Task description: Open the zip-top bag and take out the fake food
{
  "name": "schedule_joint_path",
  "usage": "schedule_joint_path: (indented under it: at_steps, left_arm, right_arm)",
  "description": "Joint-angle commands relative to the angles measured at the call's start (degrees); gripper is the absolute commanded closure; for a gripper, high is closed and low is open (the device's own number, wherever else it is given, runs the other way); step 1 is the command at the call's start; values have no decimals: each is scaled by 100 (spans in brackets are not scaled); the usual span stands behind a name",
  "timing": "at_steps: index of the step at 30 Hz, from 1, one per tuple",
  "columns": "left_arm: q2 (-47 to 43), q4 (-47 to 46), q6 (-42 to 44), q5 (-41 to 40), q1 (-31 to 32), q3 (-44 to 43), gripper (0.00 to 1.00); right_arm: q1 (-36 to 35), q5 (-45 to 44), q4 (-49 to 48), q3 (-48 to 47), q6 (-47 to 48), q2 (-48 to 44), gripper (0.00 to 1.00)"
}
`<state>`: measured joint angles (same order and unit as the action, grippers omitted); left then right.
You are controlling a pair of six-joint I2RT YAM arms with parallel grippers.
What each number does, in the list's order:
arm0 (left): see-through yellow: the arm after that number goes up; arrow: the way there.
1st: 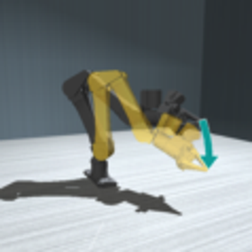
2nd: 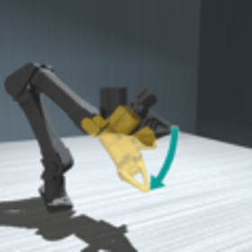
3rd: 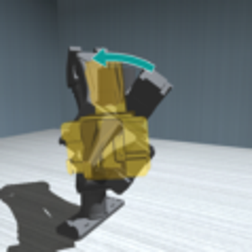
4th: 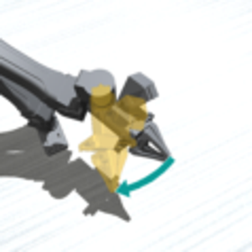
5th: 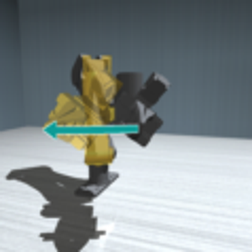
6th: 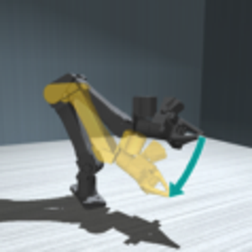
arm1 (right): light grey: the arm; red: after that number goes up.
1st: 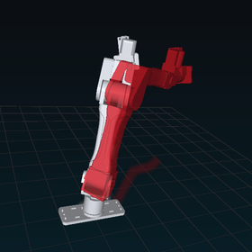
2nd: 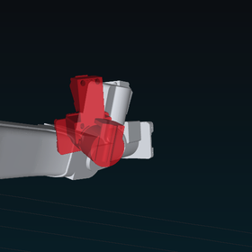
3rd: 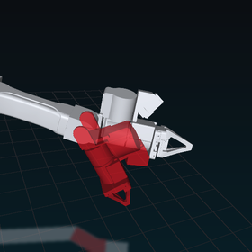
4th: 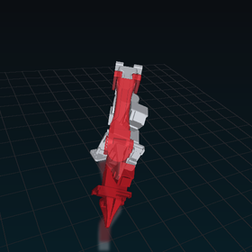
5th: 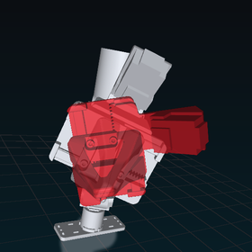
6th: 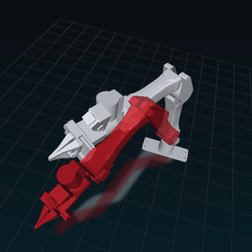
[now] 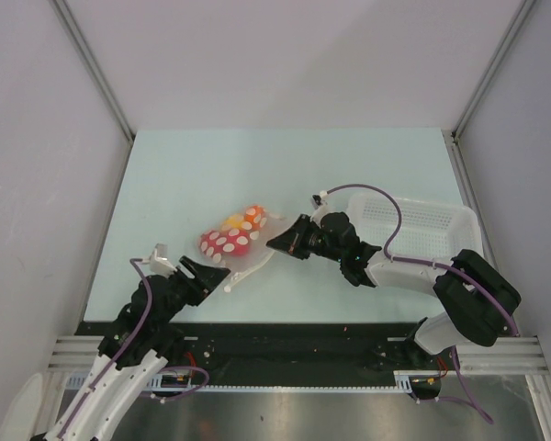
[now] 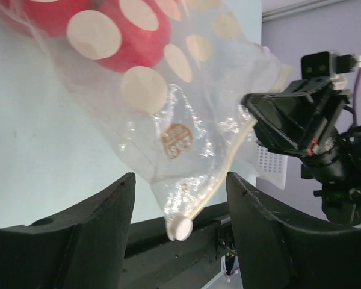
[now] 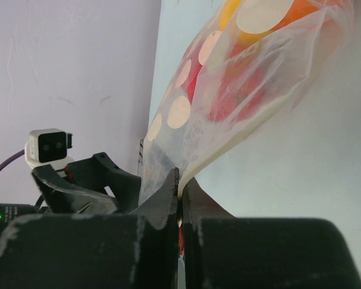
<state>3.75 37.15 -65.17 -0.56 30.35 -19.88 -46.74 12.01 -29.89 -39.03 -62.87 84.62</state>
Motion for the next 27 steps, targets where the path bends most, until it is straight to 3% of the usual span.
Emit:
schedule_joint_path:
  at_steps: [1,7,8,10,12,14,16,19,22,27]
  left_arm:
    - [-93,-120,-549,-103,-11,291,35]
    - [-331,-568,-927,142,-11,704,49]
    - [-322,-612,-954,152,-11,722,60]
    - [-305,-638,-919,161,-11,740,70]
    - [-313,-717,-831,170,-20,740,80]
    - [-305,-866,-779,214,-20,775,92]
    - [-287,-998,-769,328,-20,862,98]
    - [-217,-1341,-796,564,-20,1029,100]
    - [-155,-1701,-831,715,-20,1135,100]
    - [-102,-1755,-787,768,-20,1056,100]
  right_arm:
    - [16,161,-360,-53,64,-42,100]
    - [33,223,-439,-17,-14,2,100]
    - [25,231,-447,0,-32,-7,100]
    - [16,240,-483,61,-67,-15,97]
    - [7,232,-457,131,-111,-24,88]
    - [-54,171,-439,193,-268,-86,68]
    - [-282,74,-474,307,-401,-138,48]
    - [-842,-400,-246,387,-752,-367,34]
    - [-1405,-989,-228,536,-1174,-560,32]
    - [-1943,-1535,-631,730,-1693,-377,41]
